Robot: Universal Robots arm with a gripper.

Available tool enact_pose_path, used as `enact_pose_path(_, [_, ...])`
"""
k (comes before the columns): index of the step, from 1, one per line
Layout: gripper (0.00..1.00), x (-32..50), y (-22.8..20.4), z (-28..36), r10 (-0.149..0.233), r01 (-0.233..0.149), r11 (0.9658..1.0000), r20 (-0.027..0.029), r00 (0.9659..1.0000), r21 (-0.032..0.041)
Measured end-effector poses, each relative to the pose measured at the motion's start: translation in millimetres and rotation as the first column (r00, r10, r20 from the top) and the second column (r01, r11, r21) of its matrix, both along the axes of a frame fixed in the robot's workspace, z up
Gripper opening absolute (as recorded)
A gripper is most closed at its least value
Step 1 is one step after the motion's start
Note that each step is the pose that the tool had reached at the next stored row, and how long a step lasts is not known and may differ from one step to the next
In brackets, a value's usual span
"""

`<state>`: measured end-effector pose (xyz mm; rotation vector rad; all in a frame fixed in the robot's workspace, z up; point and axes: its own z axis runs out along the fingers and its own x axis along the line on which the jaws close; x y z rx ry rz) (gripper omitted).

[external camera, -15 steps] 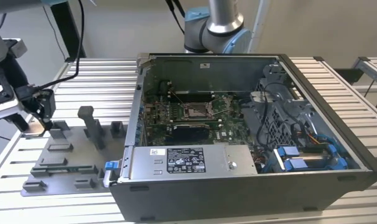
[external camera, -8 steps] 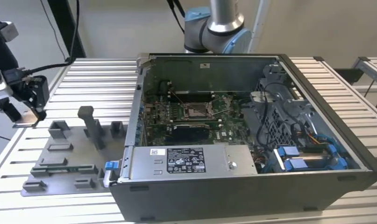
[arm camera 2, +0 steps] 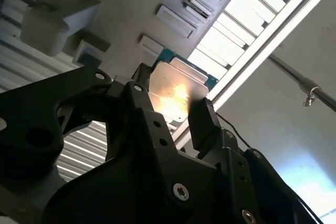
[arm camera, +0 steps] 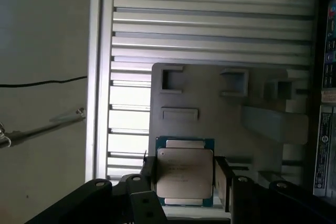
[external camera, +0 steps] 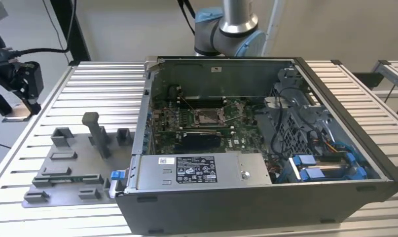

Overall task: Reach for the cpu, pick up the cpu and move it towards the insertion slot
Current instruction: 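Pick up the cpu and move it towards the insertion slot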

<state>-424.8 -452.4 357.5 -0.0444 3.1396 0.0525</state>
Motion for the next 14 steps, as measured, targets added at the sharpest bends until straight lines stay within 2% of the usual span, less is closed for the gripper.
enact_pose_path(7, [0.0, 0.0, 0.0, 31.3, 0.0, 0.0, 1.0, 0.0, 1.0, 0.0])
enact_pose_path(14, [0.0, 0.0, 0.0, 54.6, 0.0, 0.0, 1.0, 0.0, 1.0, 0.0])
